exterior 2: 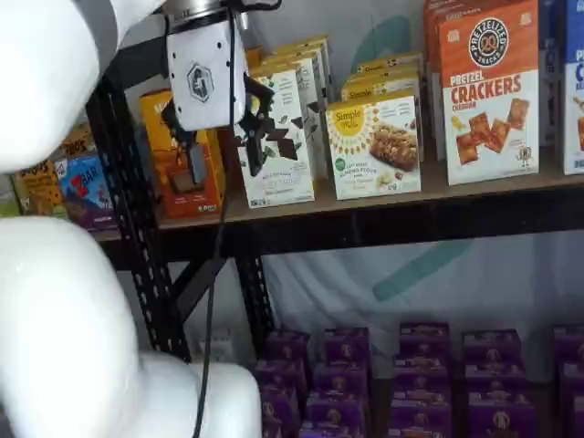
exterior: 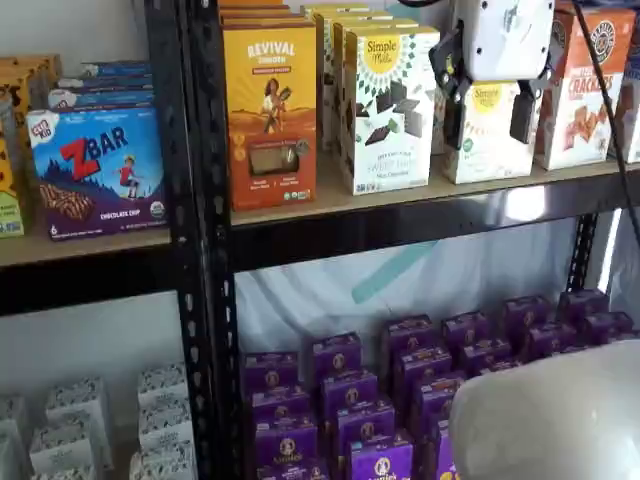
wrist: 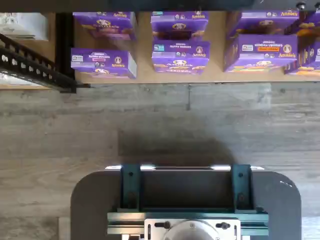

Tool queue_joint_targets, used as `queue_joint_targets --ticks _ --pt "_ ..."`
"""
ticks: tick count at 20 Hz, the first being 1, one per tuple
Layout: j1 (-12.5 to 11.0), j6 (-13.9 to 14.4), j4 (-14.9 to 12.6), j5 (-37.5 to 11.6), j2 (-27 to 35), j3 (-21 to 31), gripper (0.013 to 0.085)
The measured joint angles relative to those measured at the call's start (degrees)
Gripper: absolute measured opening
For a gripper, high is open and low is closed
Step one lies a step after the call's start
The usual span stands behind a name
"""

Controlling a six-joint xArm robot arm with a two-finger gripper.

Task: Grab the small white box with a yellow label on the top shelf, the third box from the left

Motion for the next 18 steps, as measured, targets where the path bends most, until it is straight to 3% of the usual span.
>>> queue_joint_targets --ticks 3,7,13,18 --pt "-2.48 -1.29 2.7 -0.84 -0.54 0.53 0.085" --pt "-2.94 -1.68 3.19 -1.22 -0.6 0.63 0.085" --pt "-2.24 -2.25 0.22 -5.06 -0.97 1.75 0.085" --pt "-5.45 -6.05 -2.36 -11.07 0.23 2.77 0.085"
